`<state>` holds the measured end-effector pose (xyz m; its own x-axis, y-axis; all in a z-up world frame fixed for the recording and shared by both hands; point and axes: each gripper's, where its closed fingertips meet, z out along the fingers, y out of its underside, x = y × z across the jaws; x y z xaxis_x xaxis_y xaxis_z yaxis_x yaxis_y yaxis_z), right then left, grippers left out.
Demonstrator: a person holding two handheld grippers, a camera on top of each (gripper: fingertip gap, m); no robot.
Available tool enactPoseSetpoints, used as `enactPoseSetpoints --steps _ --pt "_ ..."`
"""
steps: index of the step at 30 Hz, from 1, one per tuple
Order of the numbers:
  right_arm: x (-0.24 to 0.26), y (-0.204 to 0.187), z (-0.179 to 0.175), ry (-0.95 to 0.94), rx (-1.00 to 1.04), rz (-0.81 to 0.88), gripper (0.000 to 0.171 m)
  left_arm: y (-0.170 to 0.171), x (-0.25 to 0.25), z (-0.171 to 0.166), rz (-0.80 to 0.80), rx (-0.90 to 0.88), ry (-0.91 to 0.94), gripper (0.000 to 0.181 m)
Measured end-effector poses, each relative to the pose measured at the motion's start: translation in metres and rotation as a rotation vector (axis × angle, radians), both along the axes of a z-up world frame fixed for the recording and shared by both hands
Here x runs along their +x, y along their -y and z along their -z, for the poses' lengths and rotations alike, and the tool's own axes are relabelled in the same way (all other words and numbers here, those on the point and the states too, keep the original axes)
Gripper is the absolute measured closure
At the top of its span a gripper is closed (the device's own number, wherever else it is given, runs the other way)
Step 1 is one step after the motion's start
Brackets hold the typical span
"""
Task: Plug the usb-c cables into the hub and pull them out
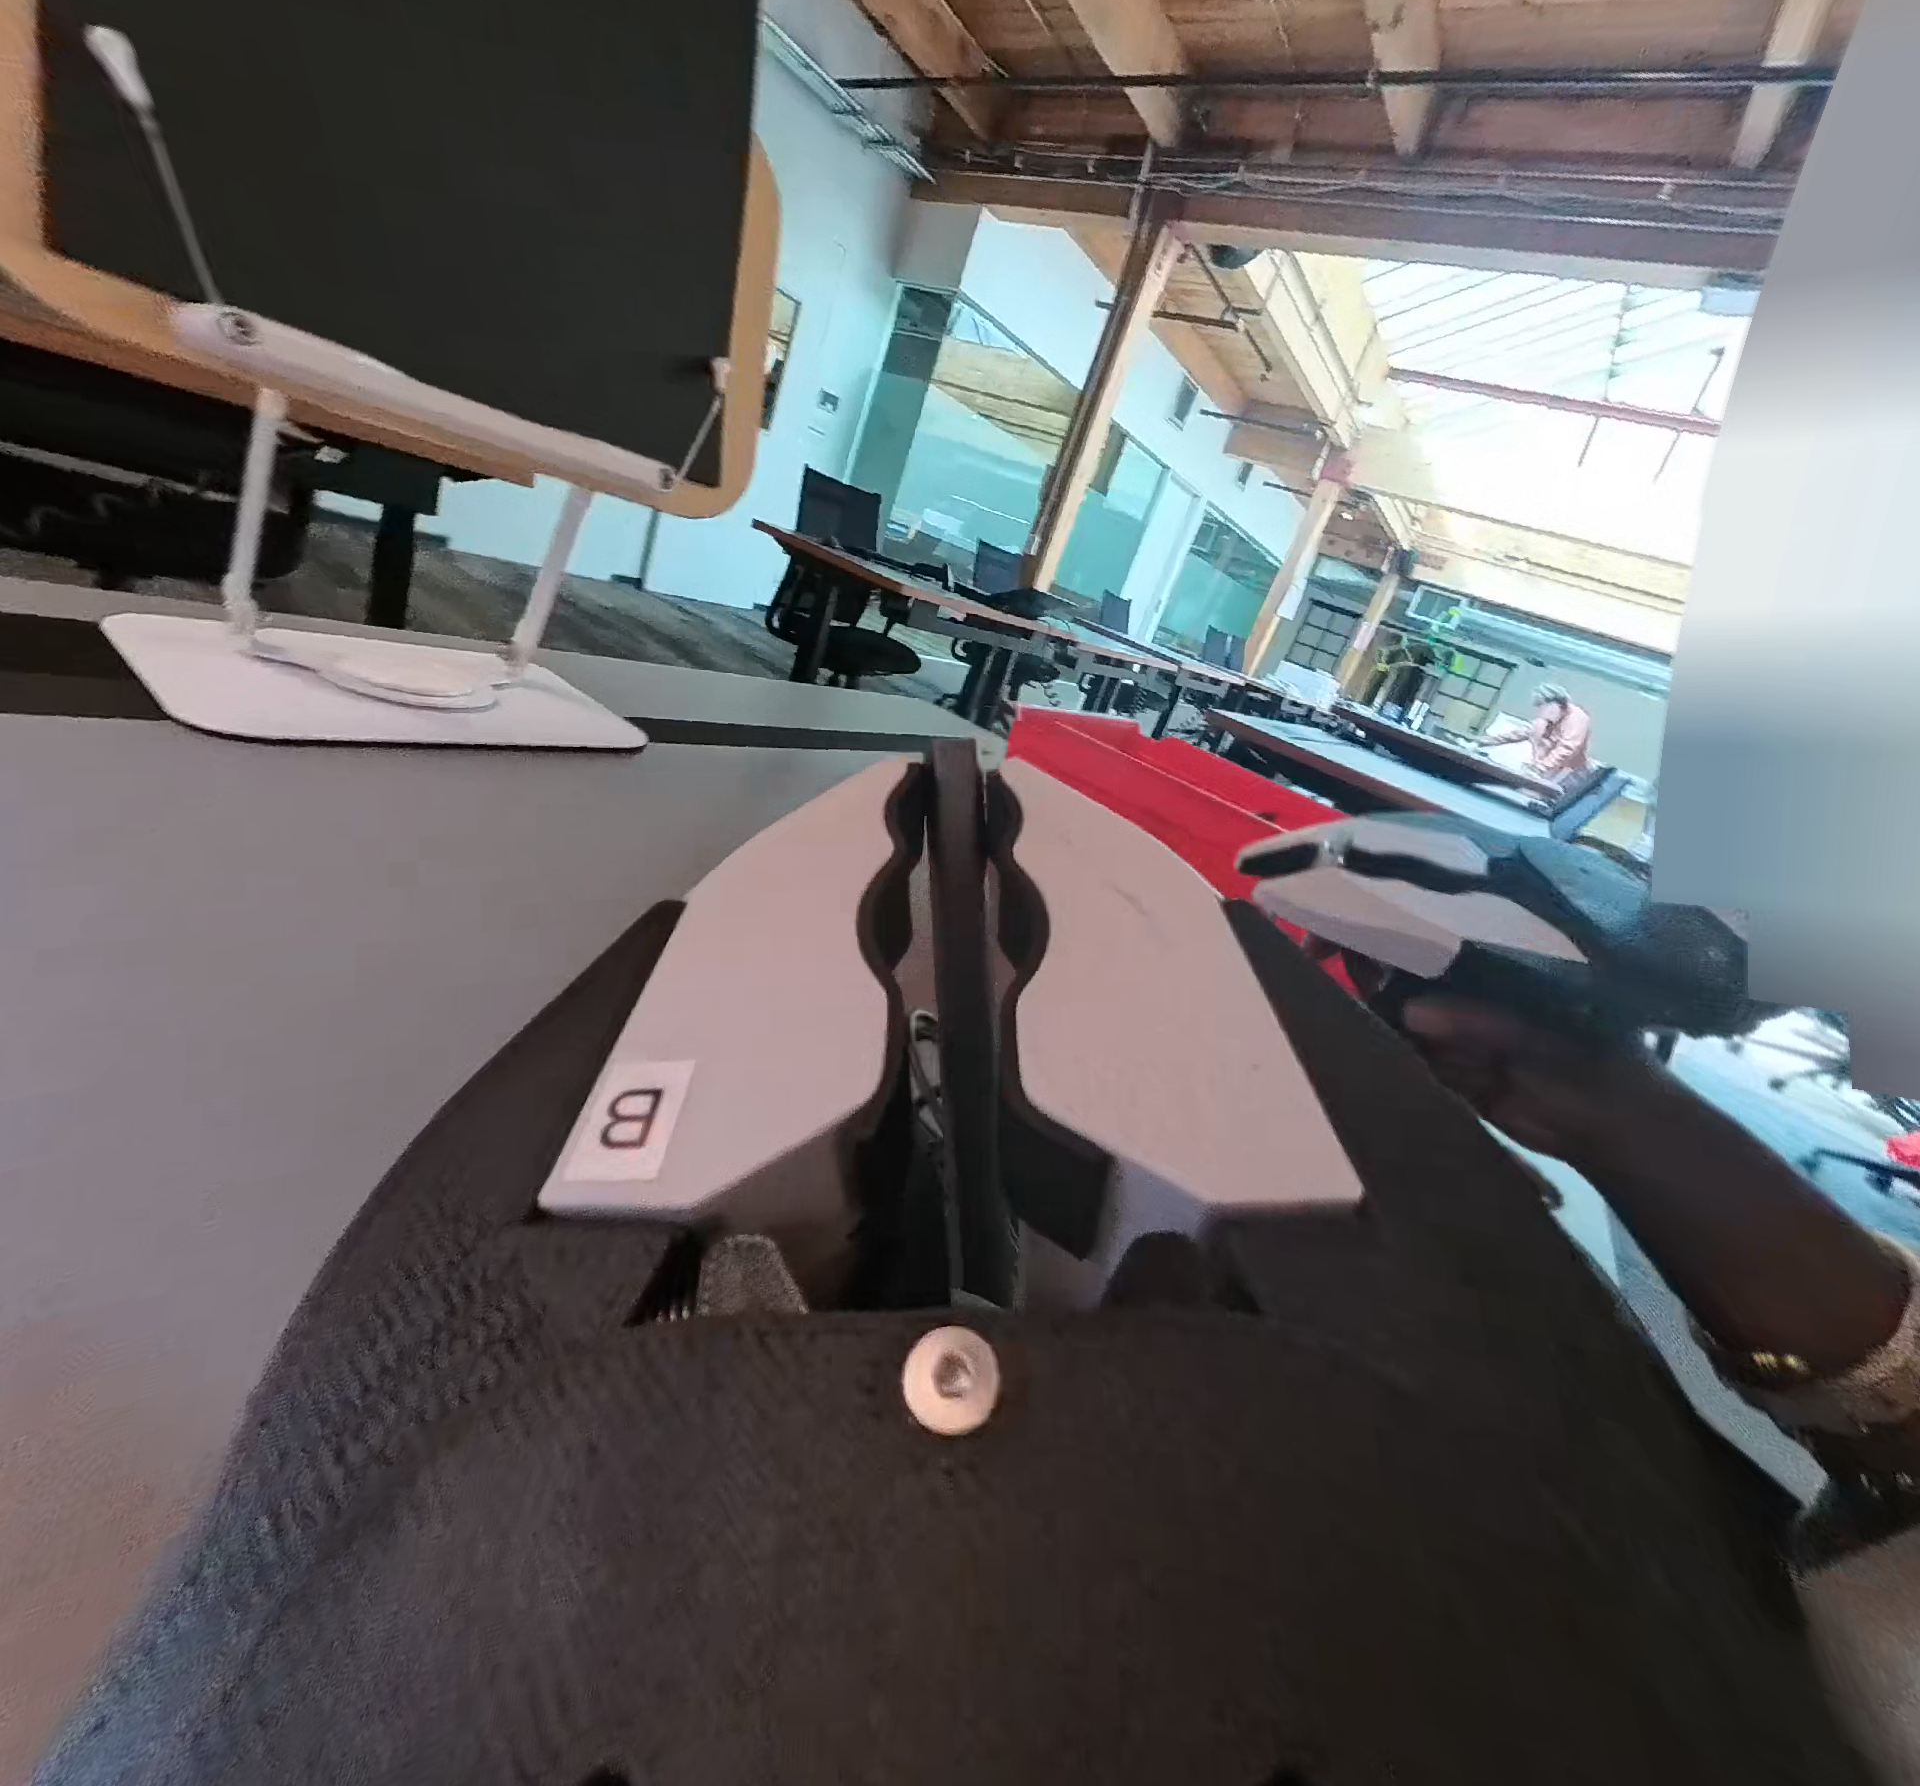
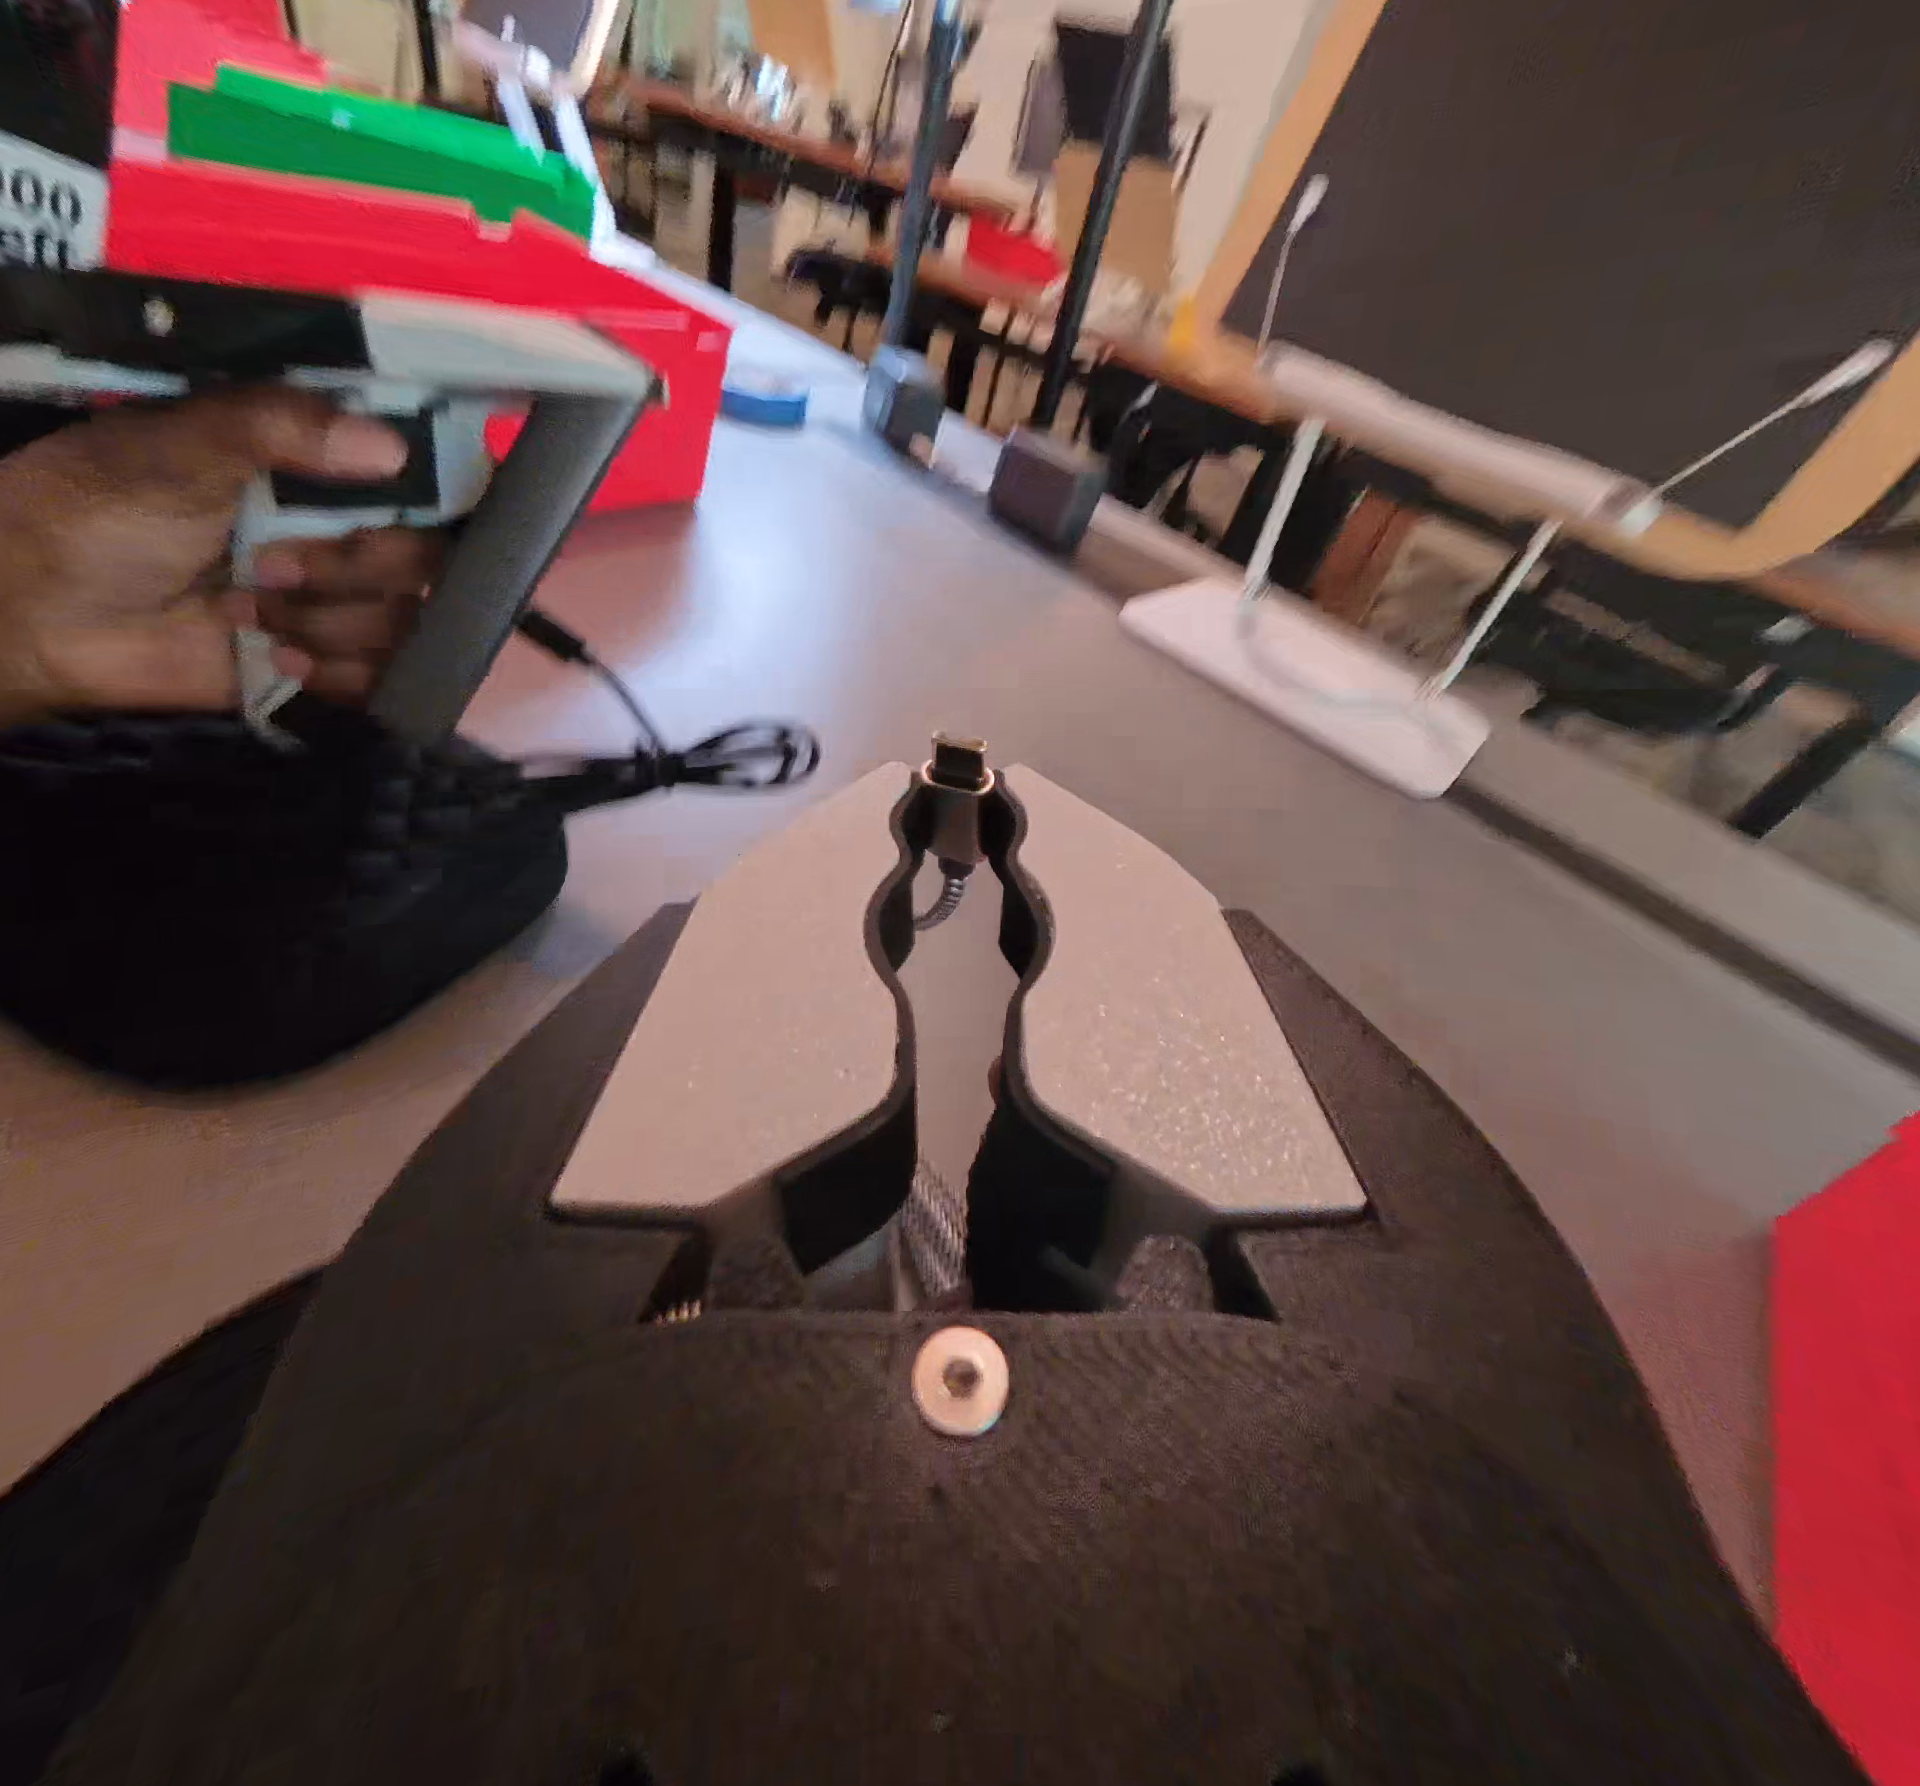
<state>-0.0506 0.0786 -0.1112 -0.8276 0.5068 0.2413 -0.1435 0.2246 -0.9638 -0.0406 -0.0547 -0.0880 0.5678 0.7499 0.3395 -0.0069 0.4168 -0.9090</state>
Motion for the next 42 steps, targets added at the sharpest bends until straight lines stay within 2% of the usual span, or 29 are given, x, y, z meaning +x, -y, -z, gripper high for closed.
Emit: enactPoseSetpoints --steps 3,9,12,15,18,20,24,25,27,29,30,34,42 --pt "0.004 -0.003 0.025 0.066 0.136 -0.061 0.157 0.010 -0.004 0.004 -0.016 0.064 0.057 0.167" --pt "0.005 -0.029 0.065 0.200 0.399 -0.017 0.119 0.006 -0.001 0.003 0.022 0.104 0.053 0.166" --pt "0.010 -0.044 0.066 0.214 0.462 0.011 0.101 0.005 -0.001 0.004 0.033 0.107 0.061 0.165" --pt "0.012 -0.057 0.054 0.161 0.458 0.047 0.093 0.001 0.002 0.000 0.069 0.129 0.046 0.161" --pt "0.015 -0.061 0.042 0.145 0.403 0.059 0.096 -0.007 0.006 -0.004 0.130 0.140 0.029 0.143" --pt "0.019 -0.057 0.039 0.161 0.359 0.033 0.099 -0.017 0.009 -0.007 0.179 0.116 0.015 0.117" --pt "0.025 -0.046 0.048 0.186 0.365 -0.019 0.100 -0.041 0.011 -0.001 0.204 -0.045 0.008 0.056" --pt "0.026 -0.044 0.054 0.194 0.389 -0.028 0.100 -0.044 0.010 0.003 0.190 -0.094 0.004 0.052" --pt "0.028 -0.041 0.068 0.237 0.436 -0.061 0.103 -0.048 0.007 0.015 0.149 -0.203 0.016 0.053" --pt "0.029 -0.039 0.082 0.298 0.481 -0.099 0.103 -0.059 0.013 0.019 0.195 -0.279 -0.010 0.068" --pt "0.027 -0.038 0.086 0.313 0.501 -0.107 0.102 -0.064 0.018 0.018 0.224 -0.301 -0.040 0.077" --pt "0.017 -0.031 0.092 0.312 0.549 -0.148 0.102 -0.065 0.022 0.017 0.224 -0.315 -0.074 0.093" --pt "0.002 -0.014 0.110 0.376 0.630 -0.246 0.107 -0.074 0.023 0.026 0.254 -0.373 -0.059 0.104"
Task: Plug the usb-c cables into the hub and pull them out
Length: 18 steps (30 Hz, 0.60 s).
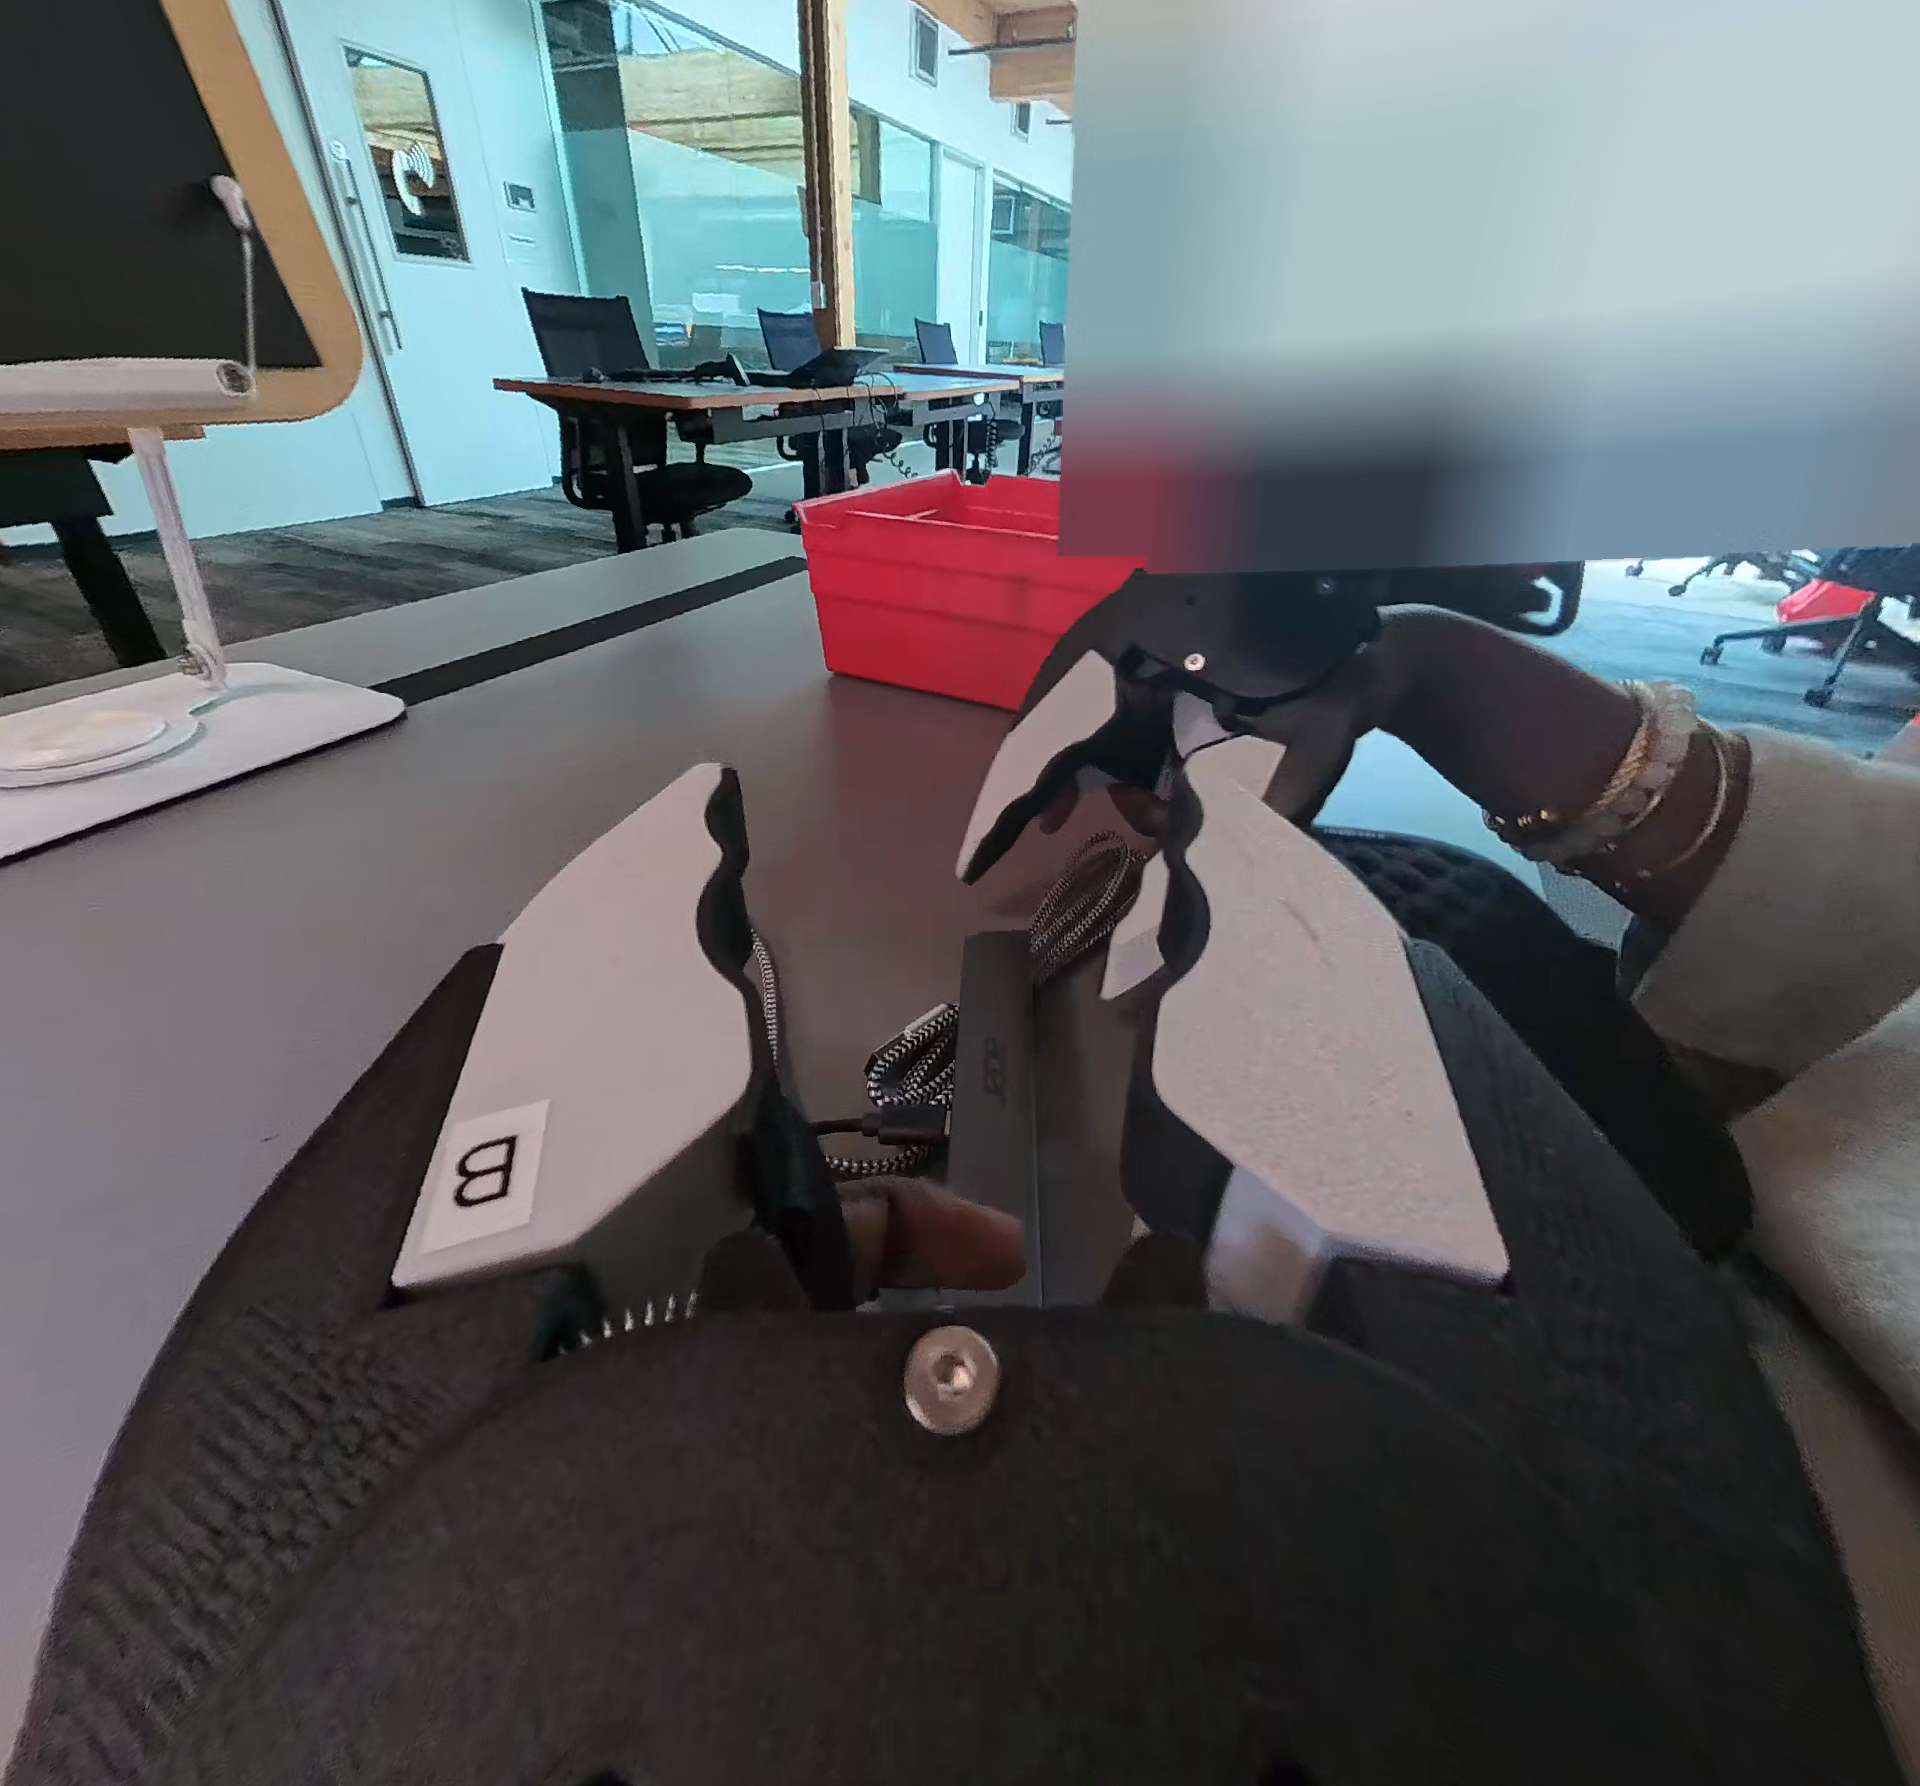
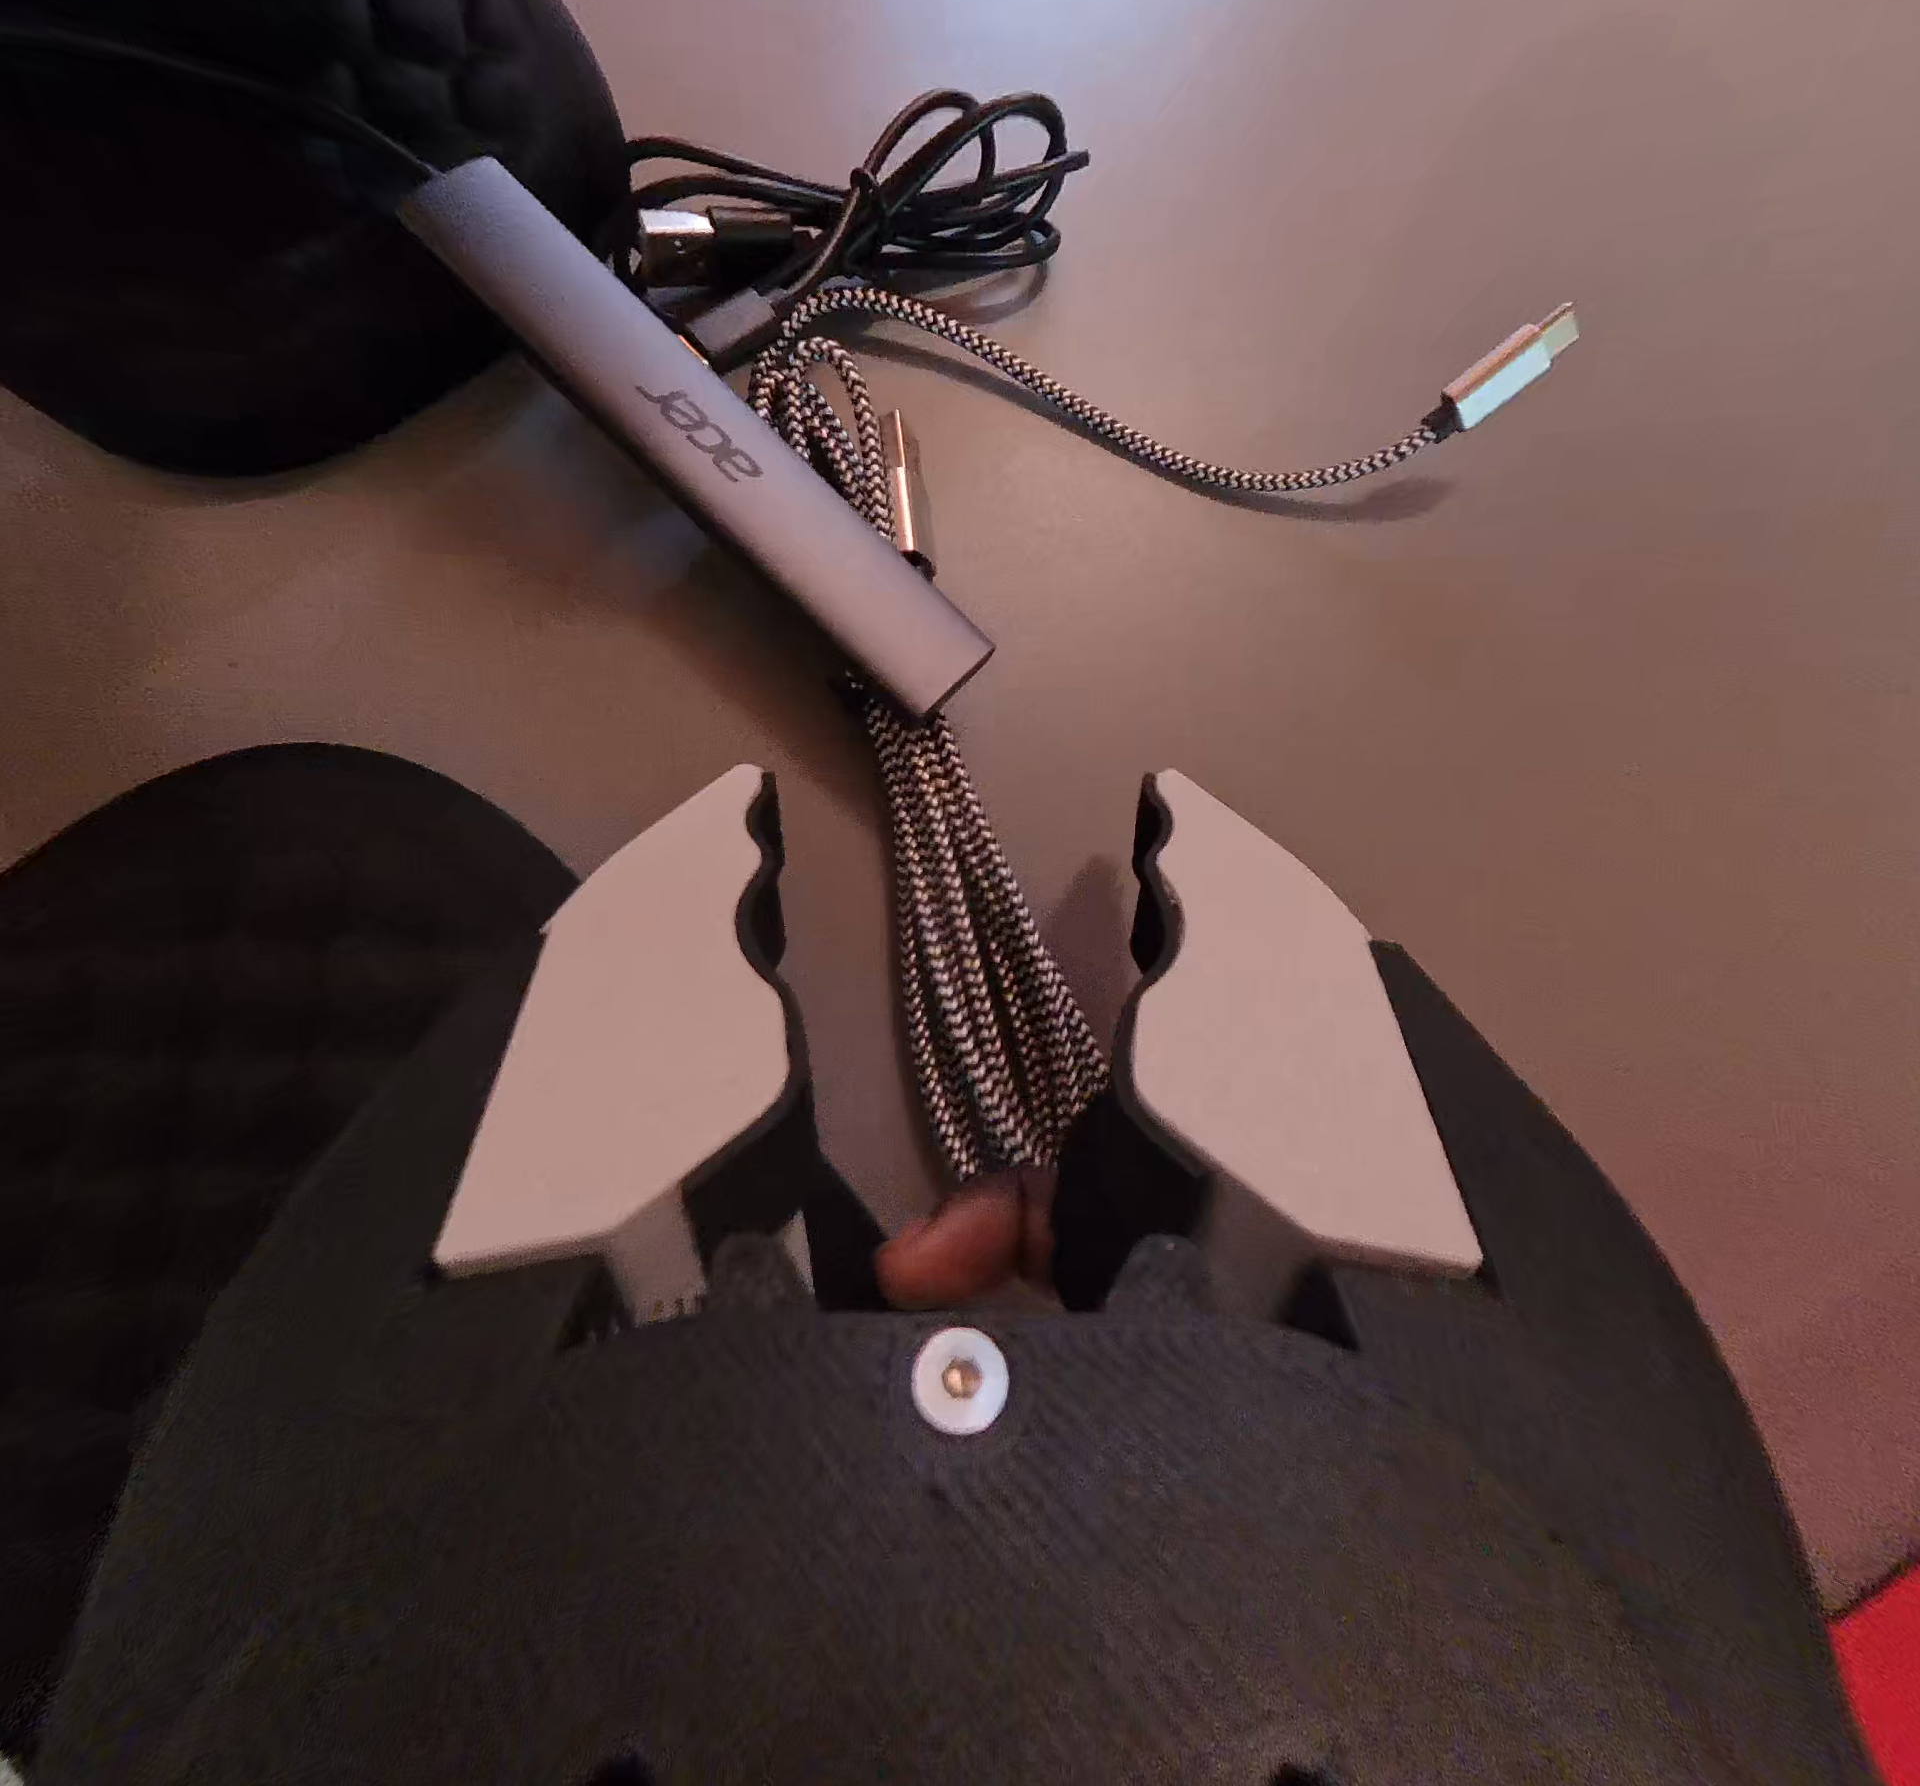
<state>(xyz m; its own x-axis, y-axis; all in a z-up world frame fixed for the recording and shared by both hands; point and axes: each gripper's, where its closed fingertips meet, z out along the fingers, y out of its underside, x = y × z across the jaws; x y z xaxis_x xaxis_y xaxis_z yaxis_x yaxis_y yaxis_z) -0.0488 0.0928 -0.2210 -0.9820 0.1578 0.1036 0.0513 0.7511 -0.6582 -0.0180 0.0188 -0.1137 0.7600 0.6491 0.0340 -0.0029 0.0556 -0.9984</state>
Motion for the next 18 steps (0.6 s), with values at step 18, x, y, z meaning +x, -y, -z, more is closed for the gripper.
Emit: enactPoseSetpoints --steps 18 --pt "-0.002 0.005 0.009 -0.077 0.019 0.045 0.157 -0.020 0.003 0.091 0.034 -0.800 0.190 0.121"
